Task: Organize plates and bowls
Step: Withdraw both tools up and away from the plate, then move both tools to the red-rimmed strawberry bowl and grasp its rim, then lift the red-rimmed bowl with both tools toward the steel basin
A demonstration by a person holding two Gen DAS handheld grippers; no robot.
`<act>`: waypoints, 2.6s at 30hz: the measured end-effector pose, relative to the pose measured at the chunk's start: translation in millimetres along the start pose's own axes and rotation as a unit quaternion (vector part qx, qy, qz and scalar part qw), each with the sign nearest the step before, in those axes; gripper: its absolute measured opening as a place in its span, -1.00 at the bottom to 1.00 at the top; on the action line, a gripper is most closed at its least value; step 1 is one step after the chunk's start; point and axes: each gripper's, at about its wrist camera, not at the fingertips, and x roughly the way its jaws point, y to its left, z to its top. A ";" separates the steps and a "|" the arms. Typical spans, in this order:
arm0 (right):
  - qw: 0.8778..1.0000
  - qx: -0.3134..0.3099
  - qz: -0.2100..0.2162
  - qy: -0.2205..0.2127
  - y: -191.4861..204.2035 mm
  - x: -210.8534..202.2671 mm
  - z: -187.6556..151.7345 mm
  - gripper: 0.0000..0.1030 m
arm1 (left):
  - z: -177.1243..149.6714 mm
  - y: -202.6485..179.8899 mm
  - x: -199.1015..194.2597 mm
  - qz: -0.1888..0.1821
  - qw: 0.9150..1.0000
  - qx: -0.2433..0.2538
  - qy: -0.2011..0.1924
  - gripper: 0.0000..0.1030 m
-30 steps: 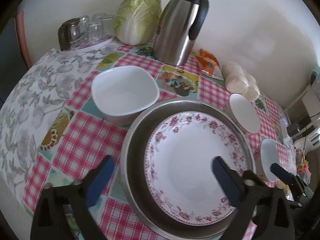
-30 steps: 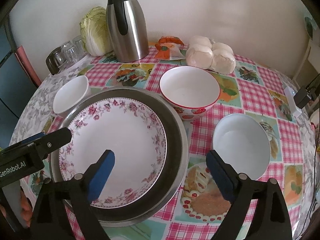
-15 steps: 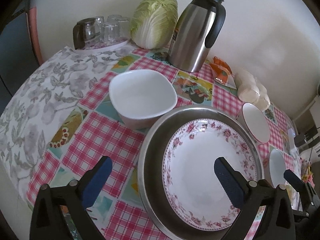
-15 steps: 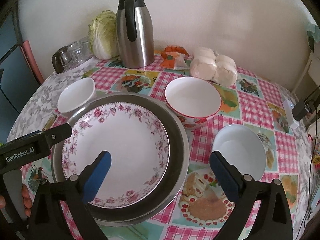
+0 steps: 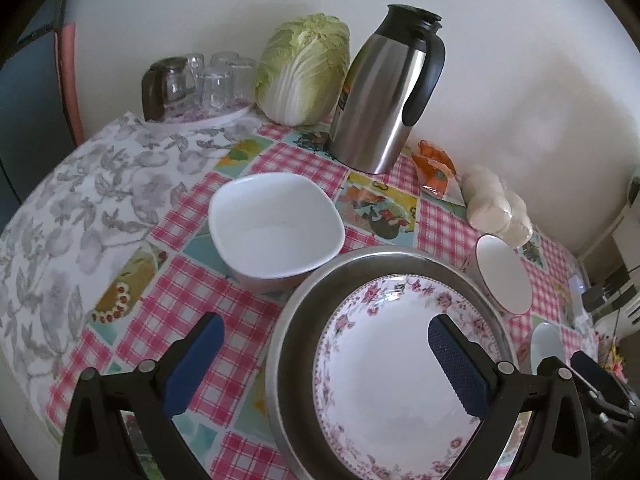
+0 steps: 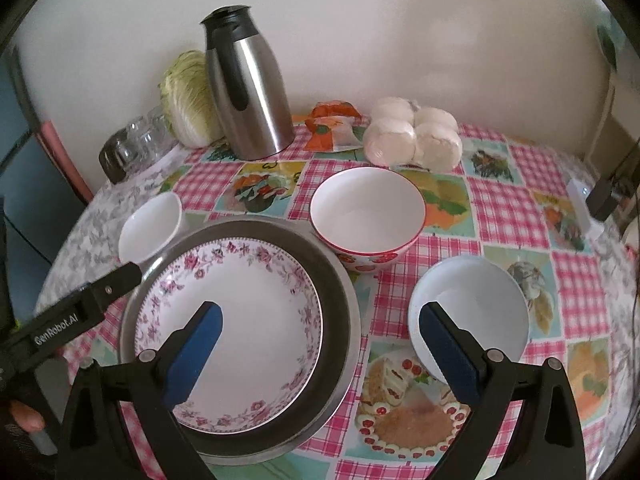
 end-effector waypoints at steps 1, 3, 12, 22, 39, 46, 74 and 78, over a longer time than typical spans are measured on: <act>1.000 0.001 -0.003 0.000 -3.0 -0.7 1.5 0.92 | 1.3 -0.1 1.7 -0.006 1.000 -0.003 0.003 1.00; 1.000 0.006 -0.009 -0.001 -10.0 -2.2 5.4 0.92 | 4.4 -1.2 4.1 -0.015 1.000 -0.005 0.006 1.00; 0.998 0.029 -0.048 -0.029 -40.0 -5.4 34.6 0.92 | 27.1 -27.3 13.4 -0.033 0.999 0.021 0.024 1.00; 0.994 0.054 -0.092 0.004 -68.5 33.4 55.2 0.92 | 53.2 -64.3 38.9 -0.030 0.996 0.064 0.054 0.97; 0.991 0.107 -0.058 0.058 -99.1 103.0 58.3 0.20 | 83.5 -156.6 118.9 -0.045 0.977 0.114 0.173 0.30; 0.992 0.112 -0.023 0.054 -99.5 112.4 56.9 -0.30 | 71.3 -174.9 148.1 -0.031 0.970 0.121 0.207 -0.20; 0.994 0.106 -0.007 0.031 -100.3 90.0 63.7 -0.55 | 60.7 -209.8 140.5 -0.038 0.973 0.156 0.165 -0.79; 0.996 0.090 -0.010 0.009 -87.3 63.7 70.2 -0.55 | 66.1 -203.4 117.7 -0.049 0.978 0.140 0.147 -0.79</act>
